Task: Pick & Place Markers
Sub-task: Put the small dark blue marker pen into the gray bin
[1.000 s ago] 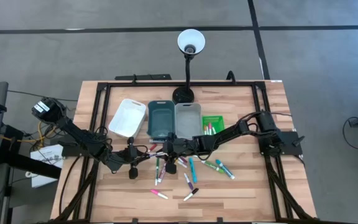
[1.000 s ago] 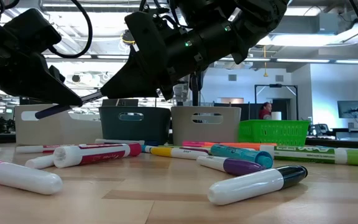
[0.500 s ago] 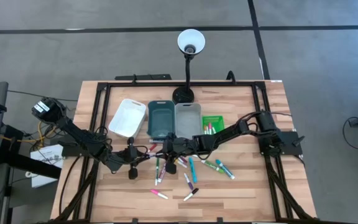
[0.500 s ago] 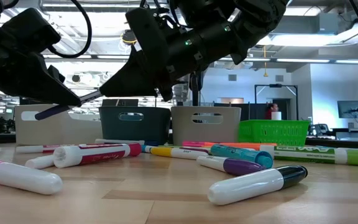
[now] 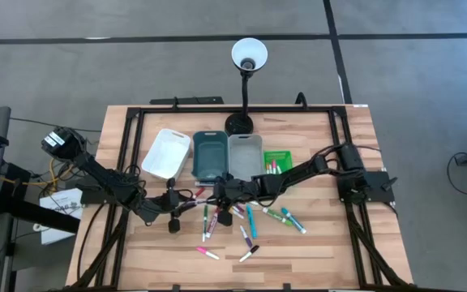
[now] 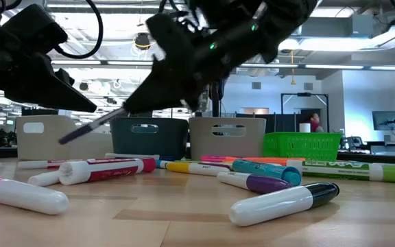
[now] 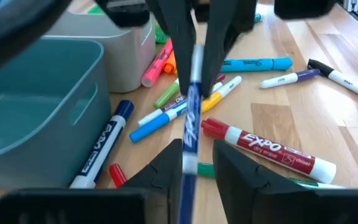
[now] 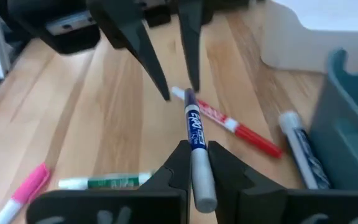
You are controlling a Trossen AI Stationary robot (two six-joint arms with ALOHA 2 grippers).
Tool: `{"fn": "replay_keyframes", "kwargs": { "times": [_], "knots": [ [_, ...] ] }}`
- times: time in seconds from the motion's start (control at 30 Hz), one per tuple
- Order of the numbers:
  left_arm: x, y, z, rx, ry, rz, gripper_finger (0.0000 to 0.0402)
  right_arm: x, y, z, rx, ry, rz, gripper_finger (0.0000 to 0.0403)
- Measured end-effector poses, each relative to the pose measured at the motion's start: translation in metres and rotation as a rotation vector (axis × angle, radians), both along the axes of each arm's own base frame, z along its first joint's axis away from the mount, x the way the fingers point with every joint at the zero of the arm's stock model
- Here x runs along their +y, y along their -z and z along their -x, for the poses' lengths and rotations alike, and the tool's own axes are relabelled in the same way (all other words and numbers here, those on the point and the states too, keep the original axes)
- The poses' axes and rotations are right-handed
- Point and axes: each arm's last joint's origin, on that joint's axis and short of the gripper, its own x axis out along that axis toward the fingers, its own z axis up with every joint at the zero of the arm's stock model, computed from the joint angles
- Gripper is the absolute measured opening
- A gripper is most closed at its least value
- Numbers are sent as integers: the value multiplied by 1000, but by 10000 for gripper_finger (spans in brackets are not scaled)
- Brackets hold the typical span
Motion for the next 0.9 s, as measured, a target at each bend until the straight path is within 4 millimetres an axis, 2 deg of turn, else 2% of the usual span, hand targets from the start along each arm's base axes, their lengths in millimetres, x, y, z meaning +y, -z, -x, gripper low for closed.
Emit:
{"fn": "replay_keyframes", "kwargs": {
  "times": [0.1,0.2,0.33,0.43,0.53,0.67,0.77,0.9],
  "knots": [
    [0,0,0,-4,0,4,94,-3,-22,11,36,48,28,21],
    [0,-1,0,-8,0,7,97,-2,-54,31,79,150,66,21],
    [0,-1,0,-11,-2,15,97,3,-94,72,145,361,172,27],
    [0,-1,0,-10,1,16,97,5,-109,105,195,564,245,23],
    [-1,-1,-1,-11,1,17,97,5,-104,130,223,755,223,22],
    [-1,-1,-1,-12,-1,22,97,0,-80,150,303,918,190,27],
    [-1,-1,-1,-15,-8,40,97,-10,-66,154,340,983,186,28],
    [0,-1,-1,-15,-12,42,98,-14,-64,143,311,950,177,22]
  ]
}}
